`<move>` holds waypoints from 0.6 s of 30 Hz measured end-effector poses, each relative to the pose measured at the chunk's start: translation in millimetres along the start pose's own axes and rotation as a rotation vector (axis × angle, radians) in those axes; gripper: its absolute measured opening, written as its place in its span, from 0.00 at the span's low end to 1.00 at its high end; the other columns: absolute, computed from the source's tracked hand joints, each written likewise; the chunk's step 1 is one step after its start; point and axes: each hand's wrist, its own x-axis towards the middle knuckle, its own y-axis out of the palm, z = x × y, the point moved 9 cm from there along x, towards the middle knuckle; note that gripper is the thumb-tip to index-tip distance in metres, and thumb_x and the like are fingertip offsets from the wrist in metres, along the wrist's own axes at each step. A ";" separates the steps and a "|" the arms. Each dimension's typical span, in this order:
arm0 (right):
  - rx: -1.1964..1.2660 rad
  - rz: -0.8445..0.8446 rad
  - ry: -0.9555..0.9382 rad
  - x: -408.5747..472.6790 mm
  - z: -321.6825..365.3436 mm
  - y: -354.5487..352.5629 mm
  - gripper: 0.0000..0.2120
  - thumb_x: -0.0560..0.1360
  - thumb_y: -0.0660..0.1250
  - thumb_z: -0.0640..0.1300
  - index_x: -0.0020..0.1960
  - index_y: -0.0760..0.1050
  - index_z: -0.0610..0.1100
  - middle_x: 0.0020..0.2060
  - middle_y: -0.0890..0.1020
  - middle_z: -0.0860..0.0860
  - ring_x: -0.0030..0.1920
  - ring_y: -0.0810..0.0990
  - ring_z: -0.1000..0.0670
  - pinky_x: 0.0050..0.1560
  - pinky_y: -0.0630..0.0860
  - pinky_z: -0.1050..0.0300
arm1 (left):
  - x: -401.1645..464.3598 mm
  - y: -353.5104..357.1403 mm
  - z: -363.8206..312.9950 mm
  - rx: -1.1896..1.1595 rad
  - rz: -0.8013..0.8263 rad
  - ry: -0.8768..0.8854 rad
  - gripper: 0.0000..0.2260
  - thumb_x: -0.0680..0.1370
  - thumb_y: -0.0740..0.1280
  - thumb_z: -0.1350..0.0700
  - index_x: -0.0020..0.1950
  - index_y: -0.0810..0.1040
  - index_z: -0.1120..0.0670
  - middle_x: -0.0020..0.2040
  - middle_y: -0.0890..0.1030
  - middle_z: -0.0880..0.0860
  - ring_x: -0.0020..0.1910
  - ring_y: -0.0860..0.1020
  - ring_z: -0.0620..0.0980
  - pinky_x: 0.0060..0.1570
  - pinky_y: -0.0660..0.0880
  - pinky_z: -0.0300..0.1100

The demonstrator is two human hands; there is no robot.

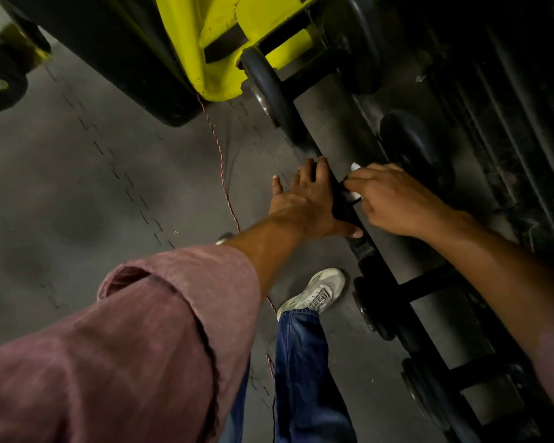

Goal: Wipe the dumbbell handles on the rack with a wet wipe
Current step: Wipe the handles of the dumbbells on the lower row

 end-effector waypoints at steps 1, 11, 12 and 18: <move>-0.028 -0.012 0.009 -0.3 -2.2 -1.0 0.17 0.71 0.67 0.37 0.59 0.78 0.45 0.58 0.80 0.48 0.63 0.75 0.45 0.62 0.68 0.49 | 0.1 0.0 0.1 -0.002 -0.001 0.001 0.64 0.63 0.75 0.28 0.83 0.41 0.55 0.84 0.45 0.54 0.83 0.48 0.55 0.77 0.43 0.67; -0.015 -0.184 0.073 -9.3 0.2 7.0 0.16 0.75 0.60 0.39 0.59 0.80 0.41 0.61 0.80 0.47 0.63 0.74 0.43 0.62 0.70 0.47 | 1.6 0.5 0.6 0.003 -0.019 0.008 0.64 0.62 0.75 0.27 0.83 0.43 0.55 0.84 0.45 0.54 0.82 0.49 0.55 0.77 0.43 0.67; 0.034 -0.184 0.033 -9.5 3.5 9.7 0.15 0.75 0.63 0.37 0.59 0.80 0.40 0.60 0.81 0.47 0.61 0.74 0.44 0.62 0.71 0.50 | 1.8 0.8 0.7 0.005 -0.020 0.008 0.64 0.62 0.75 0.27 0.83 0.43 0.54 0.84 0.46 0.54 0.82 0.49 0.55 0.77 0.43 0.67; 0.631 -0.334 0.292 -34.4 -25.0 16.4 0.16 0.75 0.68 0.36 0.60 0.83 0.48 0.56 0.84 0.54 0.53 0.83 0.55 0.56 0.78 0.61 | 2.5 1.0 1.4 0.031 -0.046 0.010 0.65 0.61 0.74 0.25 0.83 0.42 0.54 0.84 0.46 0.53 0.82 0.50 0.55 0.77 0.45 0.68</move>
